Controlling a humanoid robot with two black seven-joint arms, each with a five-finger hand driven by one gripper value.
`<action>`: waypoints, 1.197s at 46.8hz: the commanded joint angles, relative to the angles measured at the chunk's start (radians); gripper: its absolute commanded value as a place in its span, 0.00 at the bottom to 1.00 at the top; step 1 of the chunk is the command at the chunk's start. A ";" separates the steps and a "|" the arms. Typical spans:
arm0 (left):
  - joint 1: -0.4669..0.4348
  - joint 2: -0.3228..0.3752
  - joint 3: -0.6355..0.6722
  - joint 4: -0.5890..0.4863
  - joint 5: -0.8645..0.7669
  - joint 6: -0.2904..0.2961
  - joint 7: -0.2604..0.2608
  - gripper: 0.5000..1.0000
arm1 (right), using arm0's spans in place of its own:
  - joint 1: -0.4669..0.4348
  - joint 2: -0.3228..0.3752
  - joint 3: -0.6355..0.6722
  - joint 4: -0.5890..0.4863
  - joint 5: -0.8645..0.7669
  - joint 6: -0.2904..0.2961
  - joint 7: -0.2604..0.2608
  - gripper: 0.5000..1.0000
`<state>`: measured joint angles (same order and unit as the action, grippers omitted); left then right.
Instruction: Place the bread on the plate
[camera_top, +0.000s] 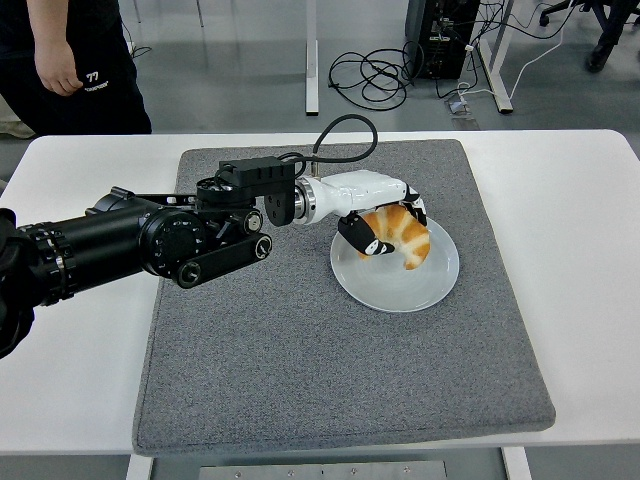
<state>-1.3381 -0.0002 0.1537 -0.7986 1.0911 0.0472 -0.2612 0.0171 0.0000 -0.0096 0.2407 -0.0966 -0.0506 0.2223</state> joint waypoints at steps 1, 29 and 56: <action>0.011 0.000 0.000 0.009 0.001 0.000 0.000 0.10 | -0.003 0.000 0.000 0.000 0.000 0.000 0.000 1.00; 0.074 0.000 -0.003 0.078 -0.002 0.003 -0.004 0.42 | -0.005 0.000 0.000 -0.001 0.000 0.000 0.000 1.00; 0.083 0.000 -0.006 0.082 -0.057 0.003 -0.004 0.66 | -0.005 0.000 0.002 -0.001 0.000 0.000 0.000 1.00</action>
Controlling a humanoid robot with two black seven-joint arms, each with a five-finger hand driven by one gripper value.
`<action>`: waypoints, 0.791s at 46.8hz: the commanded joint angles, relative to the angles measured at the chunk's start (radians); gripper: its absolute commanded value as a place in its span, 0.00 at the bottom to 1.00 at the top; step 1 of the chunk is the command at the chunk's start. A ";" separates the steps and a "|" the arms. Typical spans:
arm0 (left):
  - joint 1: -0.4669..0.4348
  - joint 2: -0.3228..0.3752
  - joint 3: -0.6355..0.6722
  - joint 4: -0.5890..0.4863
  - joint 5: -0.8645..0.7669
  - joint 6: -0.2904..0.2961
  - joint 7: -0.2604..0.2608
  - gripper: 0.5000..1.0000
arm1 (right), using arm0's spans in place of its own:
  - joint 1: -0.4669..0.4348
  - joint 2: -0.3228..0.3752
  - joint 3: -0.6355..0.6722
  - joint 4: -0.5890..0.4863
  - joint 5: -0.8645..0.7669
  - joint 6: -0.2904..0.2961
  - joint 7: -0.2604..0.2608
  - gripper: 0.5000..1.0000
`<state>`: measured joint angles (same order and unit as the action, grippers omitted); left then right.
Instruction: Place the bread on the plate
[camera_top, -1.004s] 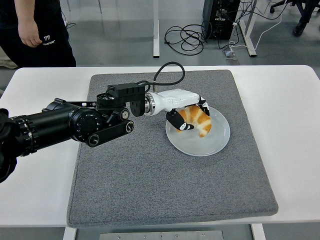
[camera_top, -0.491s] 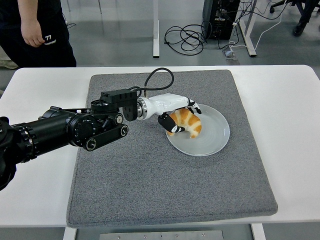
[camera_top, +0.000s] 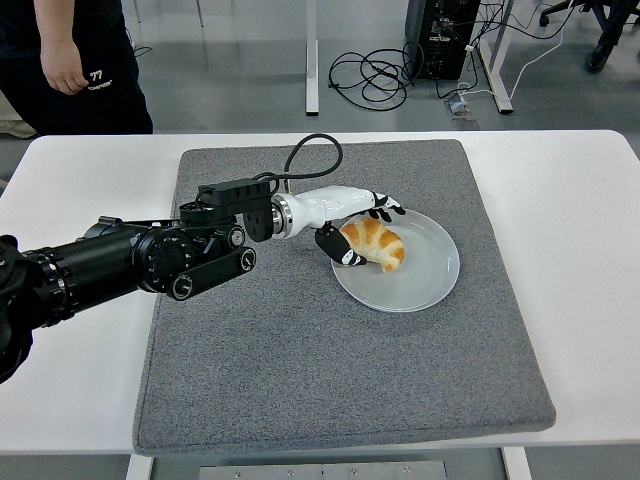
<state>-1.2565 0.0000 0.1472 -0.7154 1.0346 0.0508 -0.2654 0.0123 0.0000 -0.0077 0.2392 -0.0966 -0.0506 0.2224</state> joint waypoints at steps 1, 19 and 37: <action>0.002 0.000 -0.001 -0.001 -0.001 0.000 0.000 0.67 | 0.000 0.000 0.000 0.000 0.000 0.000 0.000 1.00; -0.027 0.000 -0.008 -0.004 -0.120 -0.009 0.000 0.87 | 0.002 0.000 0.000 -0.001 0.000 0.000 0.000 1.00; -0.073 0.061 -0.093 -0.001 -0.619 -0.088 0.003 0.92 | 0.000 0.000 -0.001 0.002 0.000 0.000 0.000 1.00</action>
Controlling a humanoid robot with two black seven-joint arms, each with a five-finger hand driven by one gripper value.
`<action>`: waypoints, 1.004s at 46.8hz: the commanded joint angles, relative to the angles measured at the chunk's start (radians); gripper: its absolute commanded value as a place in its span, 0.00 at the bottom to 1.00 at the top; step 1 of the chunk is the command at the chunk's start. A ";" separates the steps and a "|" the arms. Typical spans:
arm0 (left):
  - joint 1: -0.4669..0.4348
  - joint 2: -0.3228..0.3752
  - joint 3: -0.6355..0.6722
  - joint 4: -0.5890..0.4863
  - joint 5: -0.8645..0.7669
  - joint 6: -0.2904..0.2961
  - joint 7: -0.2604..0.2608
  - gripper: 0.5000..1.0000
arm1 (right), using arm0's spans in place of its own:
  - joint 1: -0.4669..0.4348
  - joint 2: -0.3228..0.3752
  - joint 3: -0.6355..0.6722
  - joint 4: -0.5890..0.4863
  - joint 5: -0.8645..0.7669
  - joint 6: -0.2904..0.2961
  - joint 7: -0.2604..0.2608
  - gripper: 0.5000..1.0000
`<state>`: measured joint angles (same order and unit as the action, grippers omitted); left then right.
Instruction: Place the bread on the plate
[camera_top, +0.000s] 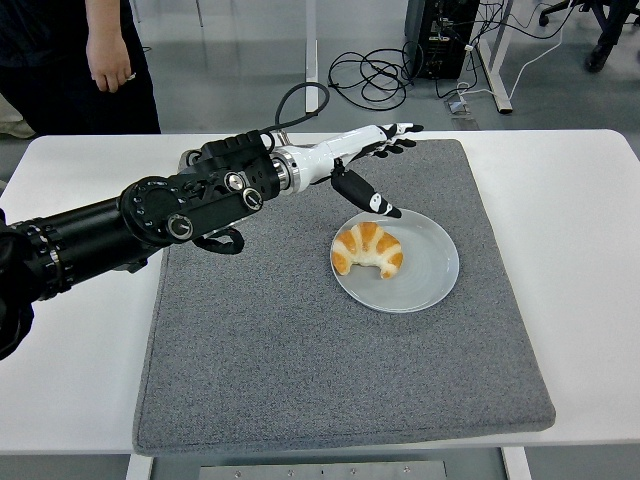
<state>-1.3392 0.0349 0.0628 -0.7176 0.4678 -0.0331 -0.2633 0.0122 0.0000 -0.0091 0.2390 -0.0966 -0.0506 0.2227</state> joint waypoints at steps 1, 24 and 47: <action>0.012 0.039 -0.011 0.001 -0.067 -0.005 0.001 0.92 | 0.002 0.000 0.000 0.002 0.000 0.000 0.000 1.00; 0.118 0.160 -0.300 0.079 -0.259 -0.179 0.003 0.92 | 0.000 0.000 0.000 0.003 0.000 0.002 0.000 1.00; 0.279 0.160 -0.557 0.184 -0.267 -0.271 -0.005 0.92 | 0.000 0.000 -0.002 0.005 0.000 0.002 0.000 1.00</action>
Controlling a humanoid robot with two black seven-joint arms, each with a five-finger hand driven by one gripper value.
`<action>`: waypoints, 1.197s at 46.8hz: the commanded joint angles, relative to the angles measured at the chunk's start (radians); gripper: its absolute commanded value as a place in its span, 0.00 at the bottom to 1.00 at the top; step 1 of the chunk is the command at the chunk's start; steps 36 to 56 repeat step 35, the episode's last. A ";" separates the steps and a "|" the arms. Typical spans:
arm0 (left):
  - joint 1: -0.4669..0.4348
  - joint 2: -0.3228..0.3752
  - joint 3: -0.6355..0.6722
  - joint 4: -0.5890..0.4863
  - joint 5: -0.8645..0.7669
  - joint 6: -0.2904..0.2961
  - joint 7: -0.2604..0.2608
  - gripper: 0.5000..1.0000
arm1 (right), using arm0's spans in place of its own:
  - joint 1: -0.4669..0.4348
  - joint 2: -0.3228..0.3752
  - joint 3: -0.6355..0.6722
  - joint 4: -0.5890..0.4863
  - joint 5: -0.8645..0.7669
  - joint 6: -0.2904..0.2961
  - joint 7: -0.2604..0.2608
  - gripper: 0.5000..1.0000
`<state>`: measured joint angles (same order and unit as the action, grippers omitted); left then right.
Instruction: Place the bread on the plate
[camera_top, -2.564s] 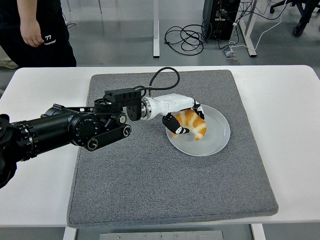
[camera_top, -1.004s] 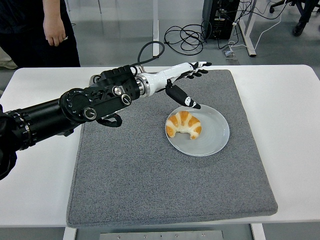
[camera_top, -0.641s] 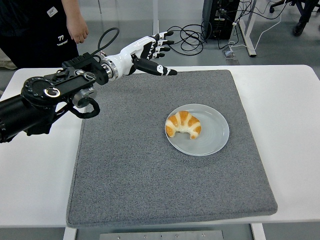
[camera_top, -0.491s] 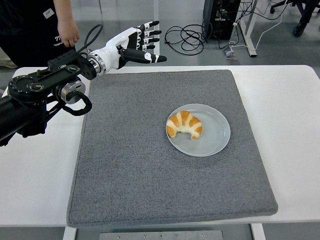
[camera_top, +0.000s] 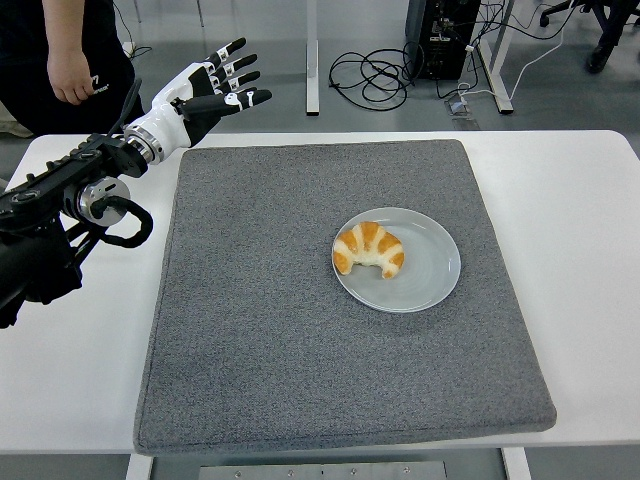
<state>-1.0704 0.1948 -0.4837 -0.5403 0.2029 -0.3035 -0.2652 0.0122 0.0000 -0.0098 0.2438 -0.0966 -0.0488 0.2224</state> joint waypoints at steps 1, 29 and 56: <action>0.015 0.000 -0.016 0.011 0.000 0.000 -0.003 0.92 | 0.000 0.000 -0.001 0.000 0.000 0.000 0.000 1.00; 0.081 -0.009 -0.111 0.033 -0.011 -0.009 -0.003 0.92 | 0.000 0.000 -0.001 0.000 0.000 0.000 0.000 1.00; 0.087 -0.011 -0.110 0.033 -0.011 -0.009 -0.003 0.92 | 0.000 0.000 -0.002 0.000 0.000 0.000 0.002 1.00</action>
